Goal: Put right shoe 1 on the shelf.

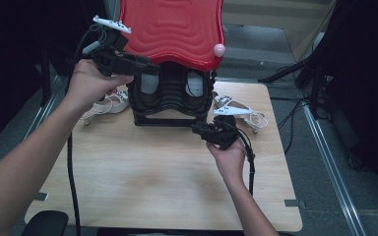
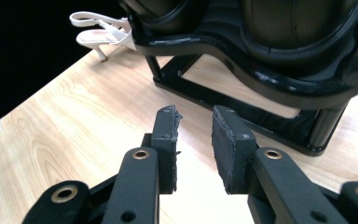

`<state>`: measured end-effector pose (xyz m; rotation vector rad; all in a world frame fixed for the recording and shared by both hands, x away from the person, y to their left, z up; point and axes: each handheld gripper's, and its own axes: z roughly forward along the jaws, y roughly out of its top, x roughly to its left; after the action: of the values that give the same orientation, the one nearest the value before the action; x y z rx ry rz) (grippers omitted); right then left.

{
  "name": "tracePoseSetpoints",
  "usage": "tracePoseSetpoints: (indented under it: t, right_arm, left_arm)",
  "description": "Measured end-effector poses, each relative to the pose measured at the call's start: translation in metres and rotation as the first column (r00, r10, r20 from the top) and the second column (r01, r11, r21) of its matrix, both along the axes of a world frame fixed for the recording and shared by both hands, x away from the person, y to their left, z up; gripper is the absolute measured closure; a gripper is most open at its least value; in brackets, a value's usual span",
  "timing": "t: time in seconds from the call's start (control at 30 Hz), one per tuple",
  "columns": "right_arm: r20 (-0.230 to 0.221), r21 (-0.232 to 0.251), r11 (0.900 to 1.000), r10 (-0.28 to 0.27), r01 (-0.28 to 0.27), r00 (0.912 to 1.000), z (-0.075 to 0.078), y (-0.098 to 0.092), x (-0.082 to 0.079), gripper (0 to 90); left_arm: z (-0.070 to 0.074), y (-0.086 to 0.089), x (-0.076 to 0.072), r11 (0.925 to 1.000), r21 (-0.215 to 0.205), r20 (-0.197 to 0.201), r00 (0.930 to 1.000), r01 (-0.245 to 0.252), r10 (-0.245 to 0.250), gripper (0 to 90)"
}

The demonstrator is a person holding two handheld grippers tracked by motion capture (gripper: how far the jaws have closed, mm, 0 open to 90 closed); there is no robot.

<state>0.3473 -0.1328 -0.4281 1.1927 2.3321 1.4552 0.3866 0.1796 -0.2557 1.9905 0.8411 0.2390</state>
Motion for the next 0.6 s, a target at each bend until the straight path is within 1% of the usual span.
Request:
tracePoseSetpoints:
  t: [0.07,0.1,0.13,0.17,0.2,0.23,0.3,0.37,0.43,0.47,0.5,0.53,0.6]
  right_arm:
    - [-0.004,-0.002,1.0,0.017,-0.017,0.9999,-0.003,-0.002,-0.003,73.6]
    - [0.002,0.003,1.0,0.019,-0.019,0.9998,-0.004,-0.003,-0.005,73.4]
    - [-0.004,0.016,1.0,0.023,-0.023,0.9997,-0.006,-0.004,-0.006,71.6]
    - [-0.012,0.02,1.0,0.019,-0.019,0.9997,-0.007,-0.005,-0.007,71.0]
    - [-0.021,0.026,0.999,0.023,-0.023,0.9995,-0.011,-0.007,-0.009,70.0]
    - [-0.021,0.026,0.999,0.023,-0.023,0.9995,-0.011,-0.007,-0.009,70.0]
    - [-0.025,0.027,0.999,0.018,-0.017,0.9995,-0.015,-0.008,-0.012,69.9]
    - [-0.051,0.037,0.999,0.019,-0.018,0.9985,-0.019,-0.011,-0.013,69.4]
    - [-0.078,0.042,0.999,0.026,-0.023,0.9967,-0.023,-0.014,-0.013,69.3]
    - [-0.084,0.051,0.998,0.028,-0.024,0.9961,-0.024,-0.014,-0.014,69.3]
    - [-0.088,0.058,0.998,0.033,-0.028,0.9956,-0.025,-0.016,-0.015,69.3]
    - [-0.091,0.053,0.998,0.032,-0.028,0.9953,-0.026,-0.016,-0.016,69.2]
    - [-0.095,0.054,0.998,0.032,-0.027,0.995,-0.028,-0.017,-0.017,69.1]
  left_arm:
    - [-0.004,0.002,-0.004,0.9999,0.01,0.002,1.0,-0.002,0.002,52.1]
    - [-0.008,0.003,-0.006,0.9999,0.015,0.004,1.0,-0.005,0.005,52.1]
    - [-0.01,0.004,-0.008,0.9998,0.018,0.004,1.0,-0.007,0.007,52.1]
    - [-0.013,0.005,-0.01,0.9998,0.016,0.002,1.0,-0.007,0.007,52.1]
    - [-0.017,0.006,-0.012,1.0,0.01,-0.004,1.0,0.0,0.0,52.1]
    - [-0.022,0.007,-0.013,1.0,0.007,-0.007,1.0,0.001,-0.001,52.1]
    - [-0.031,0.009,-0.016,0.9999,0.015,-0.017,0.9999,0.002,-0.002,52.0]
    - [-0.042,0.011,-0.018,0.9998,0.017,-0.034,0.9994,0.007,-0.006,51.8]
    - [-0.05,0.012,-0.02,0.9999,0.009,-0.047,0.9989,0.005,-0.004,51.4]
    - [-0.055,0.013,-0.021,1.0,0.005,-0.052,0.9986,0.005,-0.005,51.3]
    - [-0.059,0.014,-0.022,0.9999,0.009,-0.06,0.9982,0.004,-0.003,51.1]
    - [-0.065,0.014,-0.024,0.9998,0.017,-0.059,0.9982,-0.004,0.005,51.0]
    - [-0.074,0.016,-0.026,0.9999,0.015,-0.065,0.9979,-0.002,0.003,51.1]
